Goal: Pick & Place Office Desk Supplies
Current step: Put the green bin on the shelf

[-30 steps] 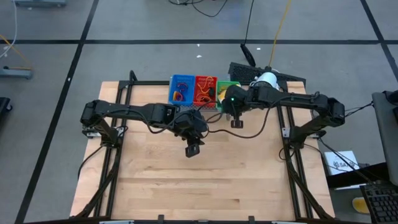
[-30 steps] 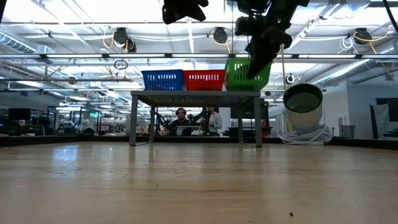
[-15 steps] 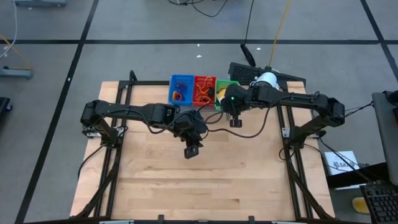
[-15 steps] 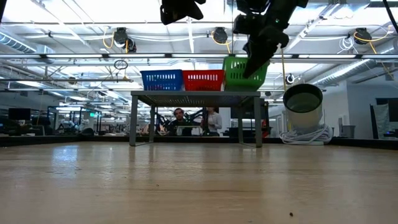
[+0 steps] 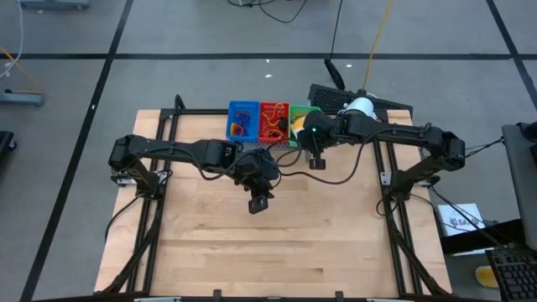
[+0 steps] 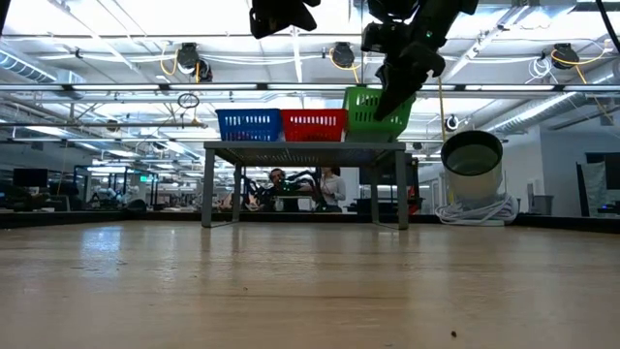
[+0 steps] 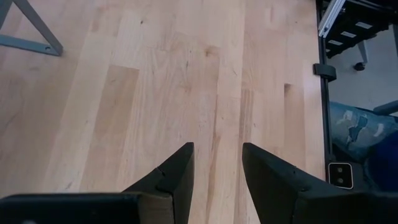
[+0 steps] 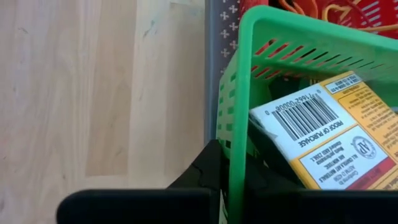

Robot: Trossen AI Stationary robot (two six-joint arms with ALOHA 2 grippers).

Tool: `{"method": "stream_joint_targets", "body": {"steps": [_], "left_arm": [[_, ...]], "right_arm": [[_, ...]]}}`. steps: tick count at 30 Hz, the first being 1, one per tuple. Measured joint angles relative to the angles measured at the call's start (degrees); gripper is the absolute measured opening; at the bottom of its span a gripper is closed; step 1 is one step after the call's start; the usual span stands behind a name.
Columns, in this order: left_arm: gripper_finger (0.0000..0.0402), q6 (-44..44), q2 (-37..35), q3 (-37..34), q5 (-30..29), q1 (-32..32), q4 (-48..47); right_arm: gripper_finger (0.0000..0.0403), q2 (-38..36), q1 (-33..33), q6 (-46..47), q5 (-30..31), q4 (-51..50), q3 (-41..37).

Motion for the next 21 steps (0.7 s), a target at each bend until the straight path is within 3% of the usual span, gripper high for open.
{"method": "stream_joint_targets", "body": {"steps": [21], "left_arm": [[0.0145,-0.08,0.00,0.00,0.02,-0.51,0.02]], "right_arm": [[0.0000,0.66,-0.51,-1.55,-4.36,3.85,-0.08]]}}
